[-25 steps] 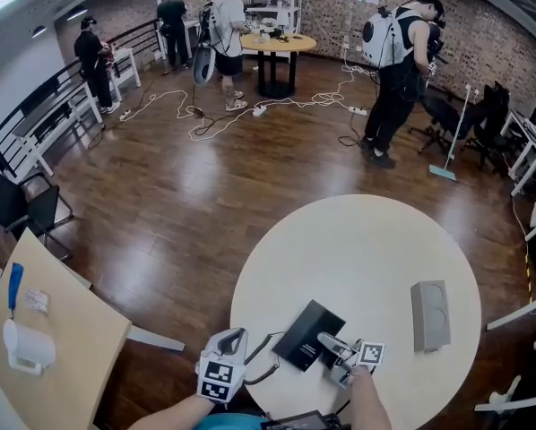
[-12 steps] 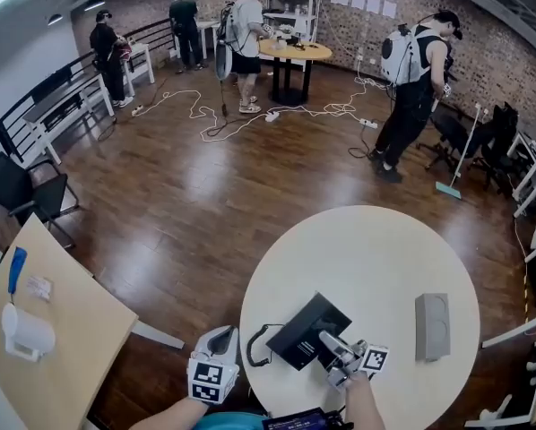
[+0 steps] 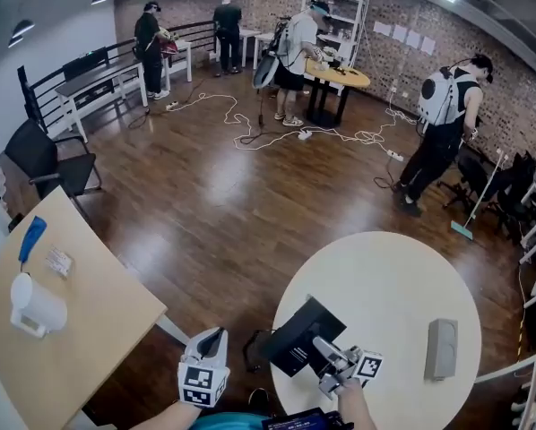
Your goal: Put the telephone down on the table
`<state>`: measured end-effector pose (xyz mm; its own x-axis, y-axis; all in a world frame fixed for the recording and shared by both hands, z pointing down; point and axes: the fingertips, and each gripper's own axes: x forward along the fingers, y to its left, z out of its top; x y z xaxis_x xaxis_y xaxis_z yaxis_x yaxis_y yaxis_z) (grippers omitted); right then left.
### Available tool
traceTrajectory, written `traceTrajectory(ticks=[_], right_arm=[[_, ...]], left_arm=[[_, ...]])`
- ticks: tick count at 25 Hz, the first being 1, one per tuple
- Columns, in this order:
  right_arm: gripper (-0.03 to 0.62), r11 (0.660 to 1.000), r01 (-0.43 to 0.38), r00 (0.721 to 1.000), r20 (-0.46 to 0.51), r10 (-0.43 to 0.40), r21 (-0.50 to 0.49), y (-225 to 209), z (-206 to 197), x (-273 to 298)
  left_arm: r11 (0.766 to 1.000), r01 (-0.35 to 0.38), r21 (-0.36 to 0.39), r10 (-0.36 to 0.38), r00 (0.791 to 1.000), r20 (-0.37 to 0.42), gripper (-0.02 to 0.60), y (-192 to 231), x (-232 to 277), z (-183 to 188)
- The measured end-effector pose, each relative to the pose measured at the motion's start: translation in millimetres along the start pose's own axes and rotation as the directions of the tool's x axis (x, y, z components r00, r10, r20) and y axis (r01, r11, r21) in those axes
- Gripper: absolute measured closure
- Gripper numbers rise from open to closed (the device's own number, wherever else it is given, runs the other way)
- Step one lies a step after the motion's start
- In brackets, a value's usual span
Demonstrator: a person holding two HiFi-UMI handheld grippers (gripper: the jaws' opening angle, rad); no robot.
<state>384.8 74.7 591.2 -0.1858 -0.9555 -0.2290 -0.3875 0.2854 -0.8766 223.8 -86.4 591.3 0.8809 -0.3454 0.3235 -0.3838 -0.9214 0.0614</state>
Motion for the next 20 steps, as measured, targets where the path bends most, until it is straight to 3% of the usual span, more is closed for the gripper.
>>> traceTrajectory(ticks=[9,20], right_arm=[[0.445,0.998,-0.049,0.995,-0.082,0.051,0.034,23,-80,102],[0.445,0.993,-0.108,0.97,-0.215,0.116,0.048,54,-177,214]], left_arm=[[0.992,-0.113,-0.054,0.115,0.993,0.04,0.569,110,-77,-17],[0.959,-0.249,-0.133,0.26,0.962,0.078,0.569,232,-179,-35]])
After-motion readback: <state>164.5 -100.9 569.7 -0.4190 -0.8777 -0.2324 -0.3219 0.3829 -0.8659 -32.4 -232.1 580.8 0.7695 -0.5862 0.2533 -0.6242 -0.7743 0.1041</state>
